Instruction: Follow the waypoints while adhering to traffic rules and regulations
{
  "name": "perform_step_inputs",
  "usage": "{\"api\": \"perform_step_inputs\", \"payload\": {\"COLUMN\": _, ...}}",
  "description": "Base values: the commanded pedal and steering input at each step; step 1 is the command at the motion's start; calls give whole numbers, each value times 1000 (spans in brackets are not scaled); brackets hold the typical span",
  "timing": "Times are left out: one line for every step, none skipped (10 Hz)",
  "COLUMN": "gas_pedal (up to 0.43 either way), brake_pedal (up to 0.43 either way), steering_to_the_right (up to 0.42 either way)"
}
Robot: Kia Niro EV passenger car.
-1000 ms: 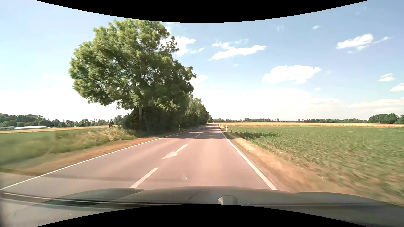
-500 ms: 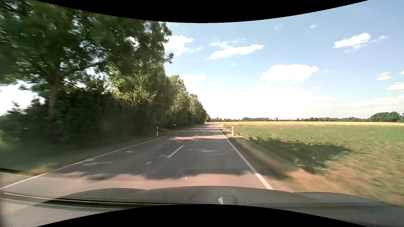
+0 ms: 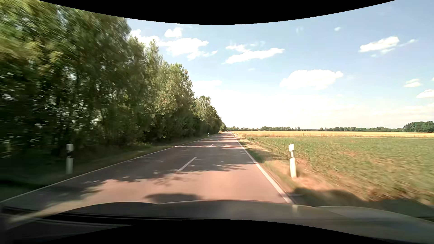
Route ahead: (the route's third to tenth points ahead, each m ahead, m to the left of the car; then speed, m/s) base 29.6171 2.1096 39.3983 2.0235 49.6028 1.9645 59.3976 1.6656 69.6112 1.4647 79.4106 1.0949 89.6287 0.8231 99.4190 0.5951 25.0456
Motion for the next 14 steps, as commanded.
{"api": "perform_step_inputs", "payload": {"gas_pedal": 228, "brake_pedal": 6, "steering_to_the_right": 1}}
{"api": "perform_step_inputs", "payload": {"gas_pedal": 220, "brake_pedal": 6, "steering_to_the_right": 1}}
{"api": "perform_step_inputs", "payload": {"gas_pedal": 220, "brake_pedal": 6, "steering_to_the_right": 1}}
{"api": "perform_step_inputs", "payload": {"gas_pedal": 220, "brake_pedal": 6, "steering_to_the_right": 0}}
{"api": "perform_step_inputs", "payload": {"gas_pedal": 220, "brake_pedal": 6, "steering_to_the_right": 0}}
{"api": "perform_step_inputs", "payload": {"gas_pedal": 209, "brake_pedal": 6, "steering_to_the_right": 0}}
{"api": "perform_step_inputs", "payload": {"gas_pedal": 209, "brake_pedal": 6, "steering_to_the_right": 0}}
{"api": "perform_step_inputs", "payload": {"gas_pedal": 209, "brake_pedal": 6, "steering_to_the_right": 1}}
{"api": "perform_step_inputs", "payload": {"gas_pedal": 209, "brake_pedal": 6, "steering_to_the_right": 0}}
{"api": "perform_step_inputs", "payload": {"gas_pedal": 209, "brake_pedal": 6, "steering_to_the_right": 0}}
{"api": "perform_step_inputs", "payload": {"gas_pedal": 209, "brake_pedal": 6, "steering_to_the_right": 0}}
{"api": "perform_step_inputs", "payload": {"gas_pedal": 209, "brake_pedal": 6, "steering_to_the_right": 0}}
{"api": "perform_step_inputs", "payload": {"gas_pedal": 197, "brake_pedal": 6, "steering_to_the_right": 0}}
{"api": "perform_step_inputs", "payload": {"gas_pedal": 197, "brake_pedal": 6, "steering_to_the_right": 1}}
